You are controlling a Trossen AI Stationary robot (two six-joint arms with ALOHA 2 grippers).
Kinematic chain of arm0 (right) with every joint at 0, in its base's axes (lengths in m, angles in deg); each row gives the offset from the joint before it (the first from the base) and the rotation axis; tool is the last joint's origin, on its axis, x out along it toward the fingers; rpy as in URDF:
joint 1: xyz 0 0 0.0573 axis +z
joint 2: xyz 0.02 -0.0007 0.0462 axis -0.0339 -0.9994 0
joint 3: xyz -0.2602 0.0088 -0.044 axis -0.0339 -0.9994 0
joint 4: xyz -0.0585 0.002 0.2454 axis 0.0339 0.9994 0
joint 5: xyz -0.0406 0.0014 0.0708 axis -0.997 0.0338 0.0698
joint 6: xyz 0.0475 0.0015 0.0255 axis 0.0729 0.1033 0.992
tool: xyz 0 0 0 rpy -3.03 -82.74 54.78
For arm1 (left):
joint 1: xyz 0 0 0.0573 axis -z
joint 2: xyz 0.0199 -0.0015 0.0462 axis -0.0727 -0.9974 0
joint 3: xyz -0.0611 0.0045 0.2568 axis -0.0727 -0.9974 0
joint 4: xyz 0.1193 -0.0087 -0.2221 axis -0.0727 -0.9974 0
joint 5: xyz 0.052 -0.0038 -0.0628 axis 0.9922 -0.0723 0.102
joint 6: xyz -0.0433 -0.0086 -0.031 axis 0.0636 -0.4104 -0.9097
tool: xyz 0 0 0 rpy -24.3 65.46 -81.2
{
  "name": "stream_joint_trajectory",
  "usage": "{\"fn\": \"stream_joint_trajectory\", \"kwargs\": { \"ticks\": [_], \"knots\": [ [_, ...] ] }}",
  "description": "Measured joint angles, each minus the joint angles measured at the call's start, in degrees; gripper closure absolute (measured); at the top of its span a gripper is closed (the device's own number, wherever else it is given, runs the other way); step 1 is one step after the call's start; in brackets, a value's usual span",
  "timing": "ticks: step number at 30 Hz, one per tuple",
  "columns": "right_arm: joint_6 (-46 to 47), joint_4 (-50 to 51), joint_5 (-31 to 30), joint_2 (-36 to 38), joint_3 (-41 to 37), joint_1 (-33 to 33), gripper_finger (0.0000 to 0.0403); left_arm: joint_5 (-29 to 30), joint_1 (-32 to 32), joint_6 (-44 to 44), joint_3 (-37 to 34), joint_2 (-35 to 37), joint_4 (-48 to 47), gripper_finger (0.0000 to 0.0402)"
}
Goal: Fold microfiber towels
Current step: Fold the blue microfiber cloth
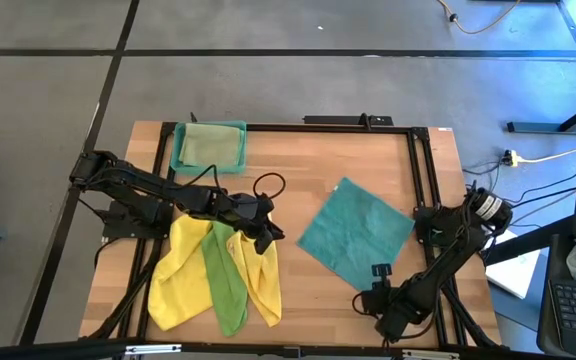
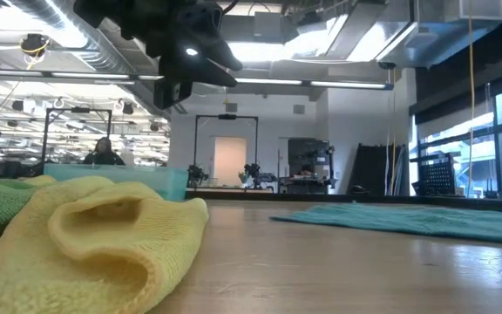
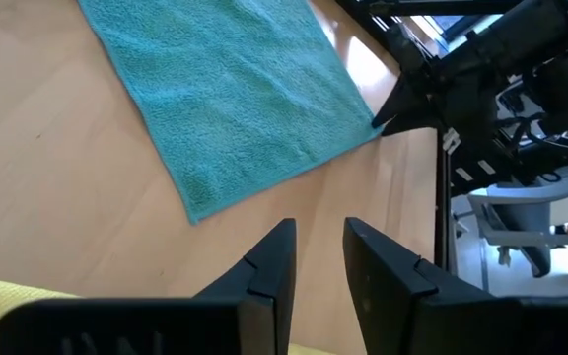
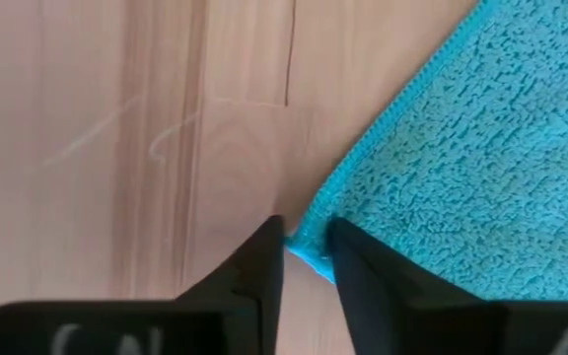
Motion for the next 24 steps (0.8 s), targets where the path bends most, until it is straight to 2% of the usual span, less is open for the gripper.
{"fn": "stream_joint_trajectory", "kwargs": {
  "ticks": [7, 13, 18, 24],
  "knots": [
    [-0.08, 3.16, 0.83, 0.76, 2.23, -0.08, 0.0393, 0.01, 0.00, 0.00, 0.00, -0.02, -0.46, 0.0320],
    [-1.71, 5.93, 0.94, 4.90, 2.26, -0.79, 0.0384, 0.01, 0.00, 0.04, 0.00, -0.02, -0.46, 0.0320],
    [-11.62, 5.73, -0.05, 9.17, 2.29, -3.55, 0.0396, 0.01, 0.00, 0.24, 0.00, -0.02, -0.55, 0.0320],
    [-23.28, 4.78, -0.17, 11.71, 2.37, -11.19, 0.0386, 0.01, 0.00, 0.24, 0.00, -0.02, -0.55, 0.0320]
  ]
}}
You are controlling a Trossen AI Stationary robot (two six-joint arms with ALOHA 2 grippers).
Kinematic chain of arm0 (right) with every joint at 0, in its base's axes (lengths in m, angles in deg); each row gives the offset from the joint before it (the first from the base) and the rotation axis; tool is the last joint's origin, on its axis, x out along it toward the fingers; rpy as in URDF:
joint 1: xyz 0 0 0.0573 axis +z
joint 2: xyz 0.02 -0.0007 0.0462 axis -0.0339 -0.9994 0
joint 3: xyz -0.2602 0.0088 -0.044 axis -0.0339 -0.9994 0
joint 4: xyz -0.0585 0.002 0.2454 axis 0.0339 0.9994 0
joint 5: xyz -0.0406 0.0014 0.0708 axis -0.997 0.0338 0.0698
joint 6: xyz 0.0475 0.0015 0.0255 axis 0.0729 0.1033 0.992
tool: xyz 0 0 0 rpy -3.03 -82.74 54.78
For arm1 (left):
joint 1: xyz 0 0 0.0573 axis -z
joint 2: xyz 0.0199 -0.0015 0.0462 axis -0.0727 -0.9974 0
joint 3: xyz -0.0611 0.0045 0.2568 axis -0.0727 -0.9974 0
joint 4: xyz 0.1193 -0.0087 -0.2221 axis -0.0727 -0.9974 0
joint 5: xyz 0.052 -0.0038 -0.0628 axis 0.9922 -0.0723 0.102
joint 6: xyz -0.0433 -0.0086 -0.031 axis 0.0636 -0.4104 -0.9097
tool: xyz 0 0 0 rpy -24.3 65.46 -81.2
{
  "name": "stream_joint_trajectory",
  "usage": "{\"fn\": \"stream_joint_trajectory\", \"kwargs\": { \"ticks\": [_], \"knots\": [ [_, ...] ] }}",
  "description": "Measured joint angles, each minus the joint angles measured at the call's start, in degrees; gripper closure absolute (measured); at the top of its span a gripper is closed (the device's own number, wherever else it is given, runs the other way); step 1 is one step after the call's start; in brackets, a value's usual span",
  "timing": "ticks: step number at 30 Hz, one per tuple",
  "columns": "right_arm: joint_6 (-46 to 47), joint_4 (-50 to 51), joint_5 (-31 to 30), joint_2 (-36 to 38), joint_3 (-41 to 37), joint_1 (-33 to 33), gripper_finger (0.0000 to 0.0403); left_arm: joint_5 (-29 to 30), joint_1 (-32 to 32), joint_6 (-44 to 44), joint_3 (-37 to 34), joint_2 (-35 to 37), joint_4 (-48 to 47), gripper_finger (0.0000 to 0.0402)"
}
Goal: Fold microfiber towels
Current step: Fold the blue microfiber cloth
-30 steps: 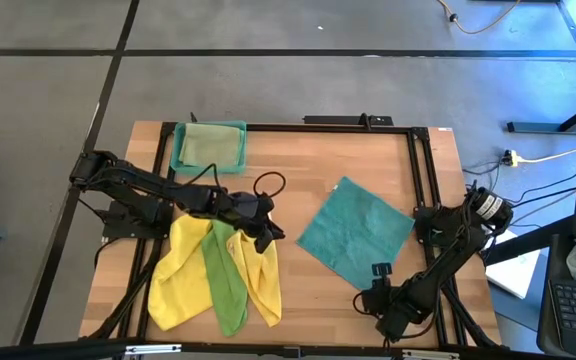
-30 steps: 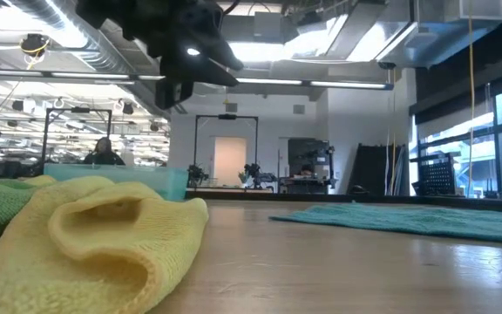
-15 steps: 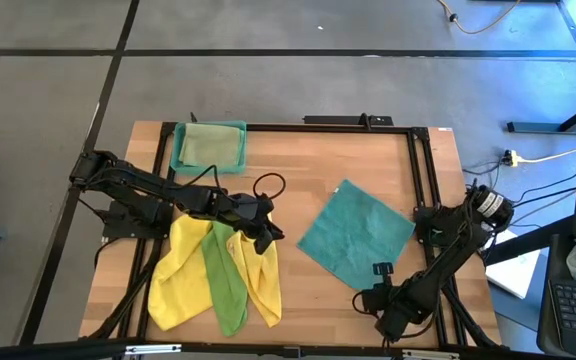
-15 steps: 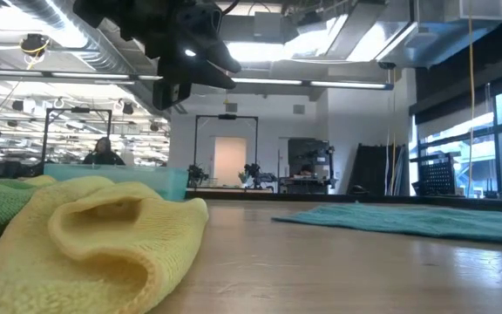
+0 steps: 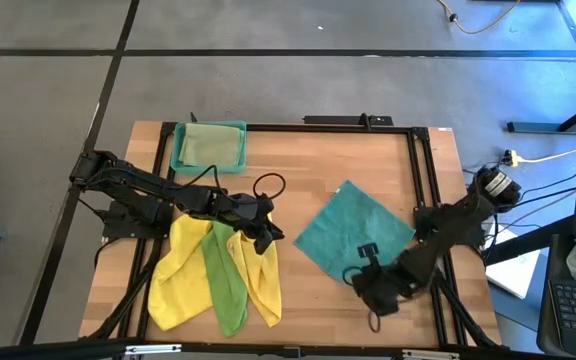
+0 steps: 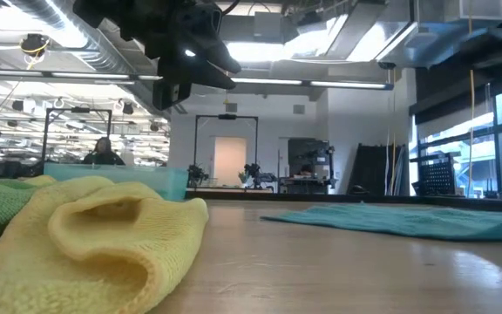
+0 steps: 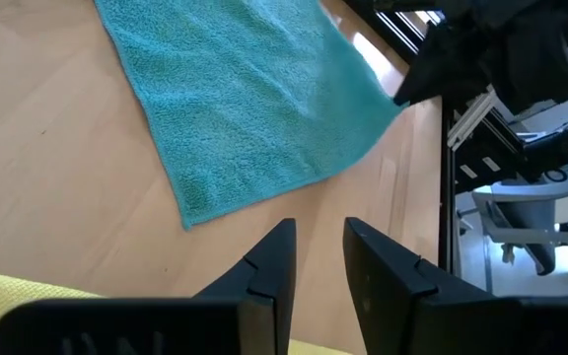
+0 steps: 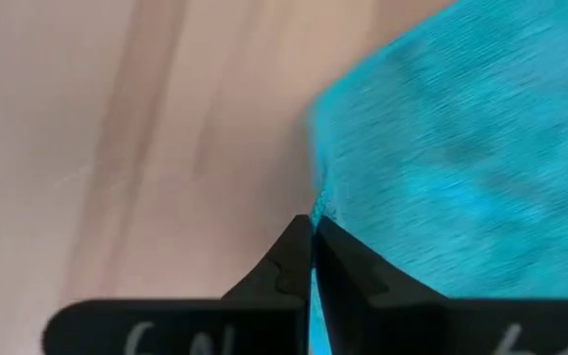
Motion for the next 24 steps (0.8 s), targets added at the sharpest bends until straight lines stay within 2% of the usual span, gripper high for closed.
{"fn": "stream_joint_trajectory", "kwargs": {
  "ticks": [7, 12, 17, 24],
  "knots": [
    [-13.30, -5.36, 3.03, 0.04, 0.00, -9.93, 0.0396, -0.57, 0.00, 0.00, 0.00, 0.00, -0.32, 0.0320],
    [-20.40, -6.08, 3.06, 0.04, 0.01, -15.75, 0.0385, -1.77, 0.00, 0.02, 0.00, 0.00, -0.33, 0.0320],
    [-26.72, -7.18, 4.20, 0.04, 0.00, -20.69, 0.0391, -2.08, -0.02, 0.04, 0.00, 0.00, -0.33, 0.0320],
    [-34.58, -15.75, 7.72, -0.17, 0.05, -25.73, 0.0388, -2.14, 0.00, 0.04, 0.00, 0.00, -0.35, 0.0320]
  ]
}}
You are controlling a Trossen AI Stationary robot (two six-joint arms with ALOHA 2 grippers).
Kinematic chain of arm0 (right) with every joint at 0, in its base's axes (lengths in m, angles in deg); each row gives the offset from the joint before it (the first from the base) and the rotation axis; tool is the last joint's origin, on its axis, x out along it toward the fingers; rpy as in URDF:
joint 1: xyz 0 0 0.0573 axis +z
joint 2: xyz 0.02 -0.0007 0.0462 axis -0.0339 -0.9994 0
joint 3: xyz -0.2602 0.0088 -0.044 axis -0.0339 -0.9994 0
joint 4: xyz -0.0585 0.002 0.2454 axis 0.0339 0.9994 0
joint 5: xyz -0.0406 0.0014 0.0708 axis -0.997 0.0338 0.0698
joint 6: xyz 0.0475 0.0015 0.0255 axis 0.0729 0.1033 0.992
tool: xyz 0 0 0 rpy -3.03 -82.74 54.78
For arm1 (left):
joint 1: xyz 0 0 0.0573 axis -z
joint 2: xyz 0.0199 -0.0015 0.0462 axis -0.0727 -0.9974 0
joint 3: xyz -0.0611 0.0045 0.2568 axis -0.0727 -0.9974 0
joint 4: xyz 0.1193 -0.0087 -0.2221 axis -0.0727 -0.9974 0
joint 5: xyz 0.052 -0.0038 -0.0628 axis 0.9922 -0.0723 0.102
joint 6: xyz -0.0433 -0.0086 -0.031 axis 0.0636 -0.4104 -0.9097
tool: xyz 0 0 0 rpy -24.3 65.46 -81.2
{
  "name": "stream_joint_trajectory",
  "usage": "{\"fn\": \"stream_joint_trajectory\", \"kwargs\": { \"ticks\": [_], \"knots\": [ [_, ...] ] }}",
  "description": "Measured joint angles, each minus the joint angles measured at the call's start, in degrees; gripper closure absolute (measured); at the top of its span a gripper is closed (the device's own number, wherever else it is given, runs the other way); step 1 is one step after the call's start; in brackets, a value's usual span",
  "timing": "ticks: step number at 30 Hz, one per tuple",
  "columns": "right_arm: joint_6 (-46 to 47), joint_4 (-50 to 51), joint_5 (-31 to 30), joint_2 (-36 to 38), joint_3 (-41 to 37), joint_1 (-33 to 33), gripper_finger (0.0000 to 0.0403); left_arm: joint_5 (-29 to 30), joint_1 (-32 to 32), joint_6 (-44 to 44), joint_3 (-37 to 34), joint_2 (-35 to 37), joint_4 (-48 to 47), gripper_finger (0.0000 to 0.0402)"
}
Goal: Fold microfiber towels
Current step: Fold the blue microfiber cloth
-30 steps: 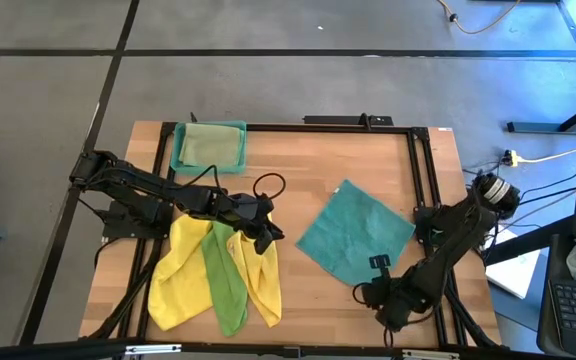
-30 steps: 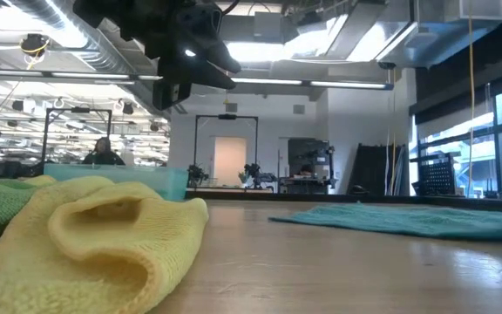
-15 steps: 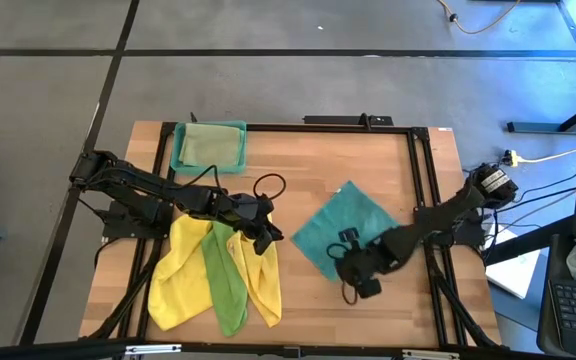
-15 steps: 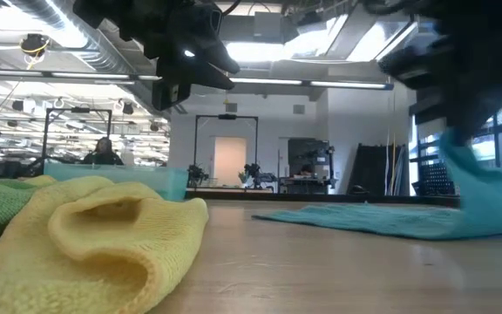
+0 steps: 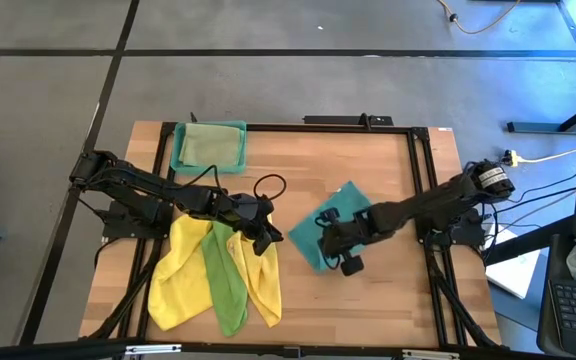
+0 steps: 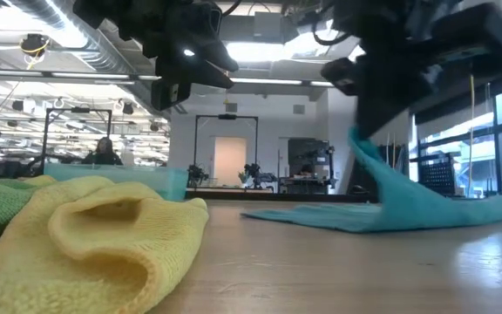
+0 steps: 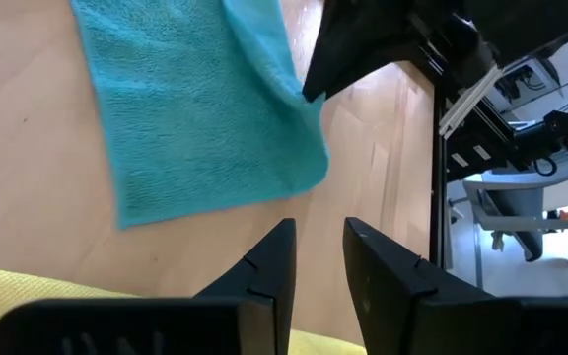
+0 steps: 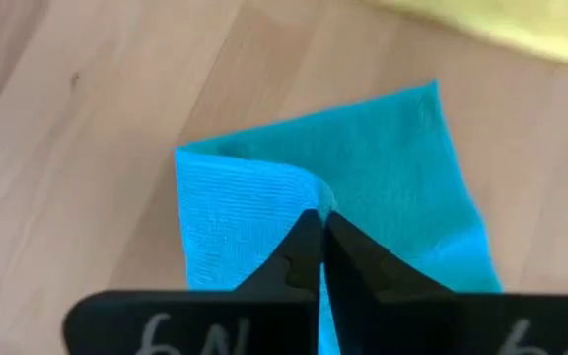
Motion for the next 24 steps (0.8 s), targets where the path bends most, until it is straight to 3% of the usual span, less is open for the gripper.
{"fn": "stream_joint_trajectory", "kwargs": {
  "ticks": [9, 15, 24],
  "knots": [
    [-4.02, -4.07, 0.43, -3.28, 0.03, -6.64, 0.0388, -2.50, 0.00, -0.04, -0.02, -0.02, -1.31, 0.0320],
    [-3.97, -12.23, 2.94, -3.79, 0.03, -9.89, 0.0386, -2.86, -0.02, -0.09, -0.02, -0.02, -2.76, 0.0320],
    [-0.39, -17.59, 4.53, -3.79, 0.03, -10.71, 0.0383, 1.64, -2.31, -0.04, -0.02, -0.02, -4.84, 0.0308]
  ]
}}
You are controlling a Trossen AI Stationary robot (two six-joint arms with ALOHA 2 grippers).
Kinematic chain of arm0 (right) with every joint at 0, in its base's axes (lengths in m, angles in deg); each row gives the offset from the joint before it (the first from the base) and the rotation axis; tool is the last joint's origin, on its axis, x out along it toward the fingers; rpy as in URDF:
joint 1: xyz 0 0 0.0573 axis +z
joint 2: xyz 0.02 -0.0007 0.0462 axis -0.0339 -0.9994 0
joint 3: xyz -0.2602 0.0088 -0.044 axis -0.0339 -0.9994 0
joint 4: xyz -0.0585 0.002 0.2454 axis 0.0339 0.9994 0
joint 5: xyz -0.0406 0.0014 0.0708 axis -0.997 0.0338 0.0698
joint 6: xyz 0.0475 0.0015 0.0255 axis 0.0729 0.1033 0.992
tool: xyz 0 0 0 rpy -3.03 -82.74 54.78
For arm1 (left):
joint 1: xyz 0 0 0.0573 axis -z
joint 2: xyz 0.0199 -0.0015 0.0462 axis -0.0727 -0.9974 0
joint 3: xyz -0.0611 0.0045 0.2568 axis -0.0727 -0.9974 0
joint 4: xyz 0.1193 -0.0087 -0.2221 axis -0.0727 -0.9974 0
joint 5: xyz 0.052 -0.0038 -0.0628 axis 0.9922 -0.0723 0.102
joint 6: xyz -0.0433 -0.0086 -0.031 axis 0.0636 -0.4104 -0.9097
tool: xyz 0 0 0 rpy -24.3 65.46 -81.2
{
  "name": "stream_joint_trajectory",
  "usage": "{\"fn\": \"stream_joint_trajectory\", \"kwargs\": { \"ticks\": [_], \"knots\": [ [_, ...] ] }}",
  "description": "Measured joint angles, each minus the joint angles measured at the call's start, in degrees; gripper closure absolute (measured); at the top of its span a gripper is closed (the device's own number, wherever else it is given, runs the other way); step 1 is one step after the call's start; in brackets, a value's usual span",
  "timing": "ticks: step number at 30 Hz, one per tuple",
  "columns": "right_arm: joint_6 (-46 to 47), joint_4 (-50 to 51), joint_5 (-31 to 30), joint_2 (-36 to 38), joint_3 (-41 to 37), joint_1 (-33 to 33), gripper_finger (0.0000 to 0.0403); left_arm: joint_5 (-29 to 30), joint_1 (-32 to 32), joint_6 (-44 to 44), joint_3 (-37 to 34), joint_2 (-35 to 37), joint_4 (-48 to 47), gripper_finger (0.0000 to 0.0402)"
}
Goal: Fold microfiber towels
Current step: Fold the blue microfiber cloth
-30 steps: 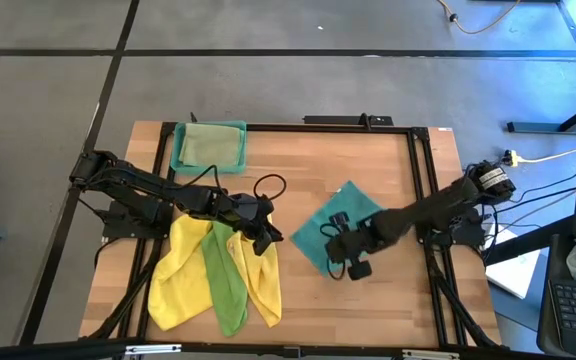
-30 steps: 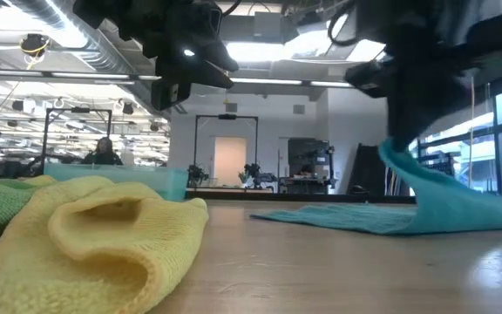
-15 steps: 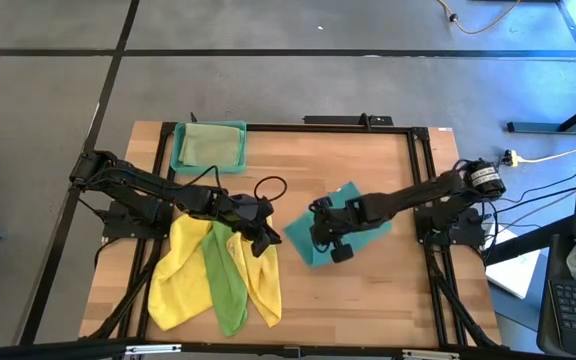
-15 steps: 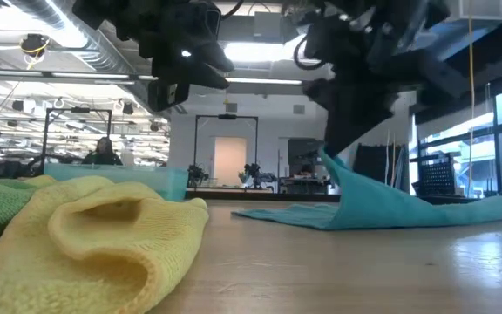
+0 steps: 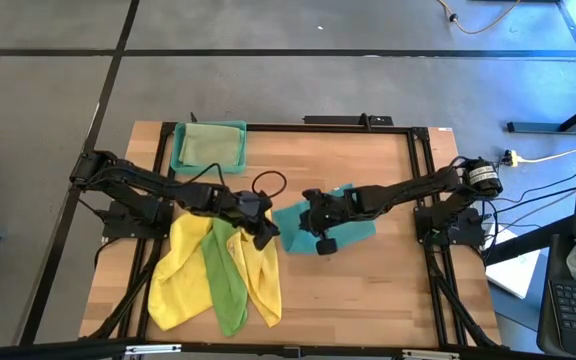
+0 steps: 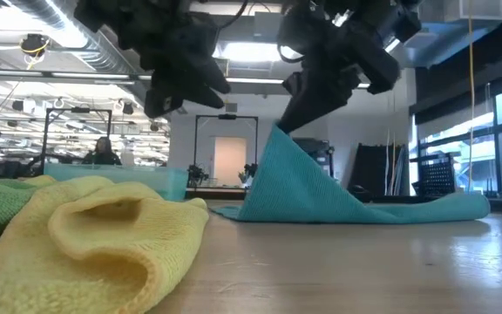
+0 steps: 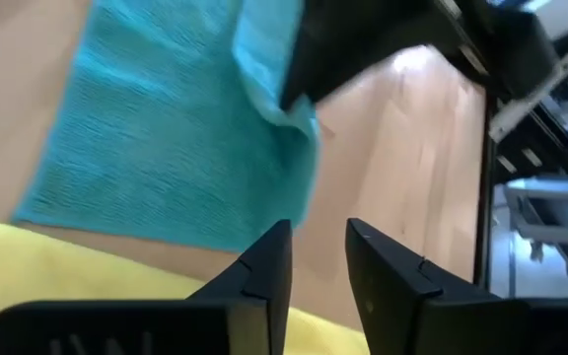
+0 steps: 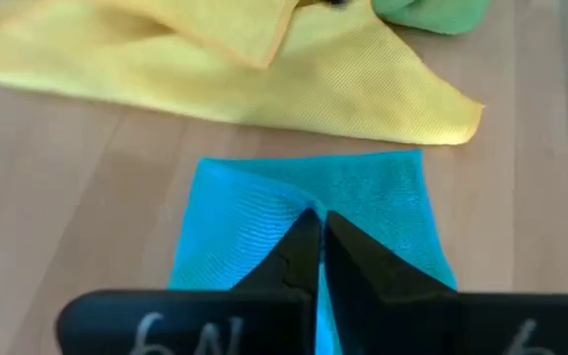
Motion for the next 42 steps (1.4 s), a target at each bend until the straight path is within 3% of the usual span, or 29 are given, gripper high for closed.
{"fn": "stream_joint_trajectory", "kwargs": {
  "ticks": [13, 20, 24, 34, 38, 42],
  "knots": [
    [3.59, -6.06, -0.15, 0.00, 0.00, 0.00, 0.0383, -3.55, -4.22, -0.07, 0.00, -0.84, 6.50, 0.0233],
    [4.09, -7.56, -0.81, 0.00, 0.00, -0.34, 0.0373, -5.20, -2.89, -1.25, 0.00, -4.58, 7.11, 0.0226],
    [4.88, -8.43, -1.16, 0.00, -0.01, -1.34, 0.0336, -4.67, -2.19, -2.89, 0.00, -5.44, 7.02, 0.0225],
    [8.91, -8.34, -0.61, 0.20, 3.41, -2.29, 0.0199, -3.33, -2.98, -1.66, 0.00, -5.42, 6.37, 0.0227],
    [11.85, 2.24, -5.13, 0.22, 8.84, -2.35, 0.0178, -3.40, -3.56, -1.54, 0.00, -5.21, 4.64, 0.0227],
    [18.34, 14.72, -10.75, 0.24, 13.51, -2.89, 0.0182, -6.44, -5.04, -0.65, 0.00, -5.18, 3.35, 0.0227]
  ]
}}
